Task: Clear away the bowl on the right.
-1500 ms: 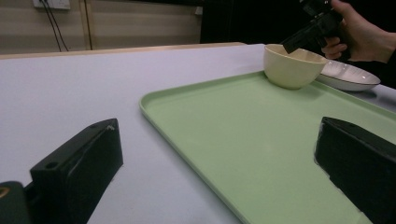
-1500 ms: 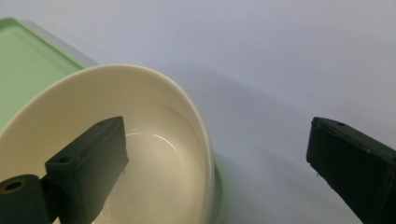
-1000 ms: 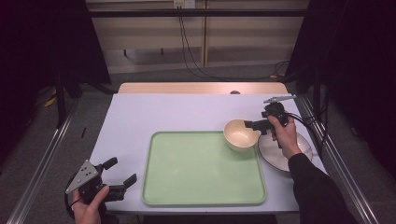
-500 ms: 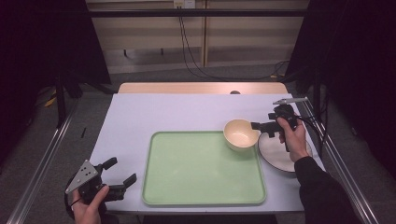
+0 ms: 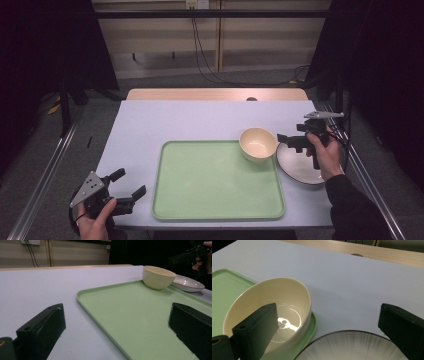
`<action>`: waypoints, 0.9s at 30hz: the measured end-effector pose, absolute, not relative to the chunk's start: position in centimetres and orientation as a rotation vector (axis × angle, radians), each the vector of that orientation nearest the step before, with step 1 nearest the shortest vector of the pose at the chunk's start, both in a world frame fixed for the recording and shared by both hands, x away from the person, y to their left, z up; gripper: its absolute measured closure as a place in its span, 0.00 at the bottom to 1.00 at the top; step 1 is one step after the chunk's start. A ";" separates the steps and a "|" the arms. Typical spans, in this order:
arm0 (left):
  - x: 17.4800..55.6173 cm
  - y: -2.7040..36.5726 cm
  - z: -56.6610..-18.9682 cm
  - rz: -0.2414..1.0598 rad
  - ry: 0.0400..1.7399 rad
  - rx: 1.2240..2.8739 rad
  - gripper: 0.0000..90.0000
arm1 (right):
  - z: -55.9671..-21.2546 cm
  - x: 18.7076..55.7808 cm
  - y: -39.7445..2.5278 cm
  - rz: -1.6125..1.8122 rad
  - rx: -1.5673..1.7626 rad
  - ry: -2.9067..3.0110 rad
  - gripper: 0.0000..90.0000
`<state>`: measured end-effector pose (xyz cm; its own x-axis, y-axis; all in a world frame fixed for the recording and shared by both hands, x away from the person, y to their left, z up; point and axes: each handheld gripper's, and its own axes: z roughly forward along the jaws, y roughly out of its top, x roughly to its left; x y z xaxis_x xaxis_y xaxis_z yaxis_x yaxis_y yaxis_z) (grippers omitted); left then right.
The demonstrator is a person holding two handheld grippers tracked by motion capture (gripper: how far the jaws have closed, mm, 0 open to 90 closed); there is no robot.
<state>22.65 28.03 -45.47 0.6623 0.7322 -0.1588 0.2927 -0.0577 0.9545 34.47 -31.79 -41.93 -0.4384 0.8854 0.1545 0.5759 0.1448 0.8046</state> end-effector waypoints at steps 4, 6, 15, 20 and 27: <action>22.6 28.0 -45.5 0.440 0.856 1.638 0.01 | -42.0 33.8 -32.2 1.193 1.409 2.051 0.03; 22.6 28.0 -45.5 0.441 0.858 1.637 0.02 | -42.0 33.5 -32.3 1.200 1.395 2.040 0.03; 22.6 28.0 -45.5 0.439 0.876 1.629 0.02 | -41.8 31.8 -32.8 1.194 1.380 2.026 0.03; 22.6 27.9 -45.5 0.437 0.883 1.623 0.02 | -41.8 30.6 -33.5 1.185 1.402 2.023 0.03; 22.6 27.9 -45.4 0.439 0.888 1.624 0.02 | -41.7 28.9 -34.1 1.206 1.413 1.982 0.02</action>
